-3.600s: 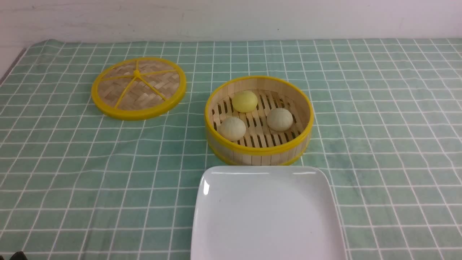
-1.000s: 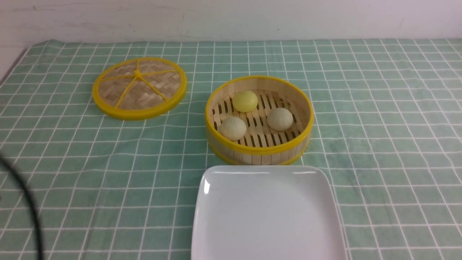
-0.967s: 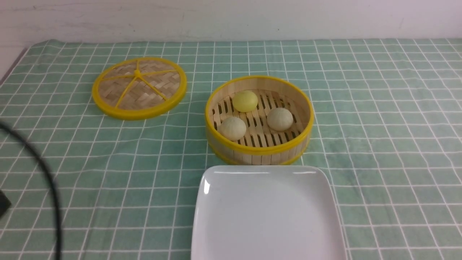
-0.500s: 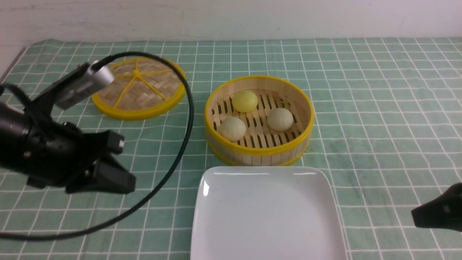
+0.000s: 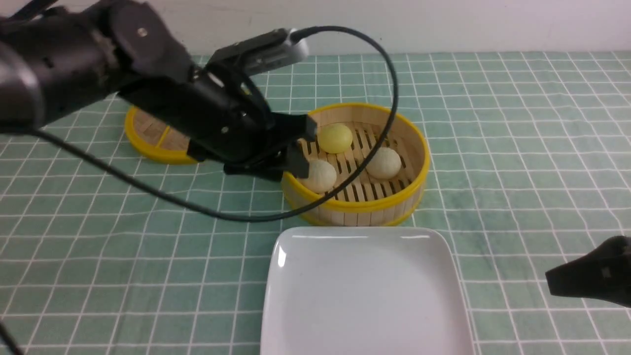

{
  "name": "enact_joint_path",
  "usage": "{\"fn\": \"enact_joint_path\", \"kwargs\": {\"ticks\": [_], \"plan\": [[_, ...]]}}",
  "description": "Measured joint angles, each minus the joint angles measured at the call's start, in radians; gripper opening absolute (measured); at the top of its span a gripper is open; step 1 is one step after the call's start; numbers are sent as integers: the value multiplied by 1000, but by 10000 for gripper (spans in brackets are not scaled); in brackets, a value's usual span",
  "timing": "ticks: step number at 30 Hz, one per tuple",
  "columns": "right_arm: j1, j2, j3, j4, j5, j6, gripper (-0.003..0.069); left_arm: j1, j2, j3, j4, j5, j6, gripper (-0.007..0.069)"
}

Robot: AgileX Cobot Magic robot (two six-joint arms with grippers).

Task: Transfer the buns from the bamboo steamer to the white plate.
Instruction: 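Reach into the bamboo steamer and grasp a bun with the left gripper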

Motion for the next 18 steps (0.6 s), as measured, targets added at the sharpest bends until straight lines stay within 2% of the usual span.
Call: {"fn": "enact_joint_path", "kwargs": {"ticks": [9,14,18], "plan": [[0,0,0,0,-14,-1,5,-90,304,-334,293,26,-75,345],[0,0,0,-10,-14,-7,9,-90,377,-373,365,18,-77,343],[0,0,0,-13,-14,-7,13,-90,425,-375,380,-2,-77,288]]}}
